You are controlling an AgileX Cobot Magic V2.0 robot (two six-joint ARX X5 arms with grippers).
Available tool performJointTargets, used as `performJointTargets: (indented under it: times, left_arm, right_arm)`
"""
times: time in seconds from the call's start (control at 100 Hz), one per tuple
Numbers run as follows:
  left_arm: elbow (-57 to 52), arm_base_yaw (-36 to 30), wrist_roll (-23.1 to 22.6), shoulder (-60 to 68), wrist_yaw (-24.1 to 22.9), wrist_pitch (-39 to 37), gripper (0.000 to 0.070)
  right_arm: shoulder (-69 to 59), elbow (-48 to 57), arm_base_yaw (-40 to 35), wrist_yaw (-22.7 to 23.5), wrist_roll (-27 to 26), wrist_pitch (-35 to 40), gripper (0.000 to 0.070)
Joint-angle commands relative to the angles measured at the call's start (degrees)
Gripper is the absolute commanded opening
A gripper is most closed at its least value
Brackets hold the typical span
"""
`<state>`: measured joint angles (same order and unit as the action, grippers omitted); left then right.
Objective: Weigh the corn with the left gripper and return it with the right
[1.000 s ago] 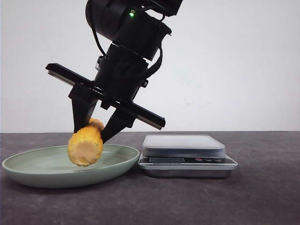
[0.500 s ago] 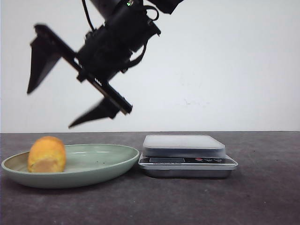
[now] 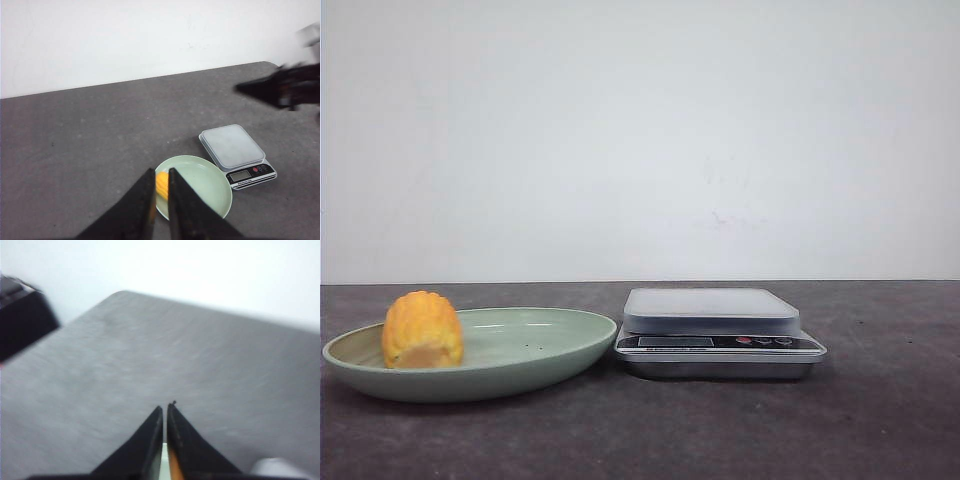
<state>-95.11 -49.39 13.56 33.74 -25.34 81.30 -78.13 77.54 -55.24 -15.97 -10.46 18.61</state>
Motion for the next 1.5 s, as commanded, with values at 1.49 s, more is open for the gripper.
performJointTargets:
  times: [1.49]
  left_arm:
    - [6.40, -0.50, 11.19, 0.52, -0.15, 1.42, 0.0000]
  right_arm:
    - [50.21, -27.30, 2.54, -6.60, 19.02, -9.55, 0.0006]
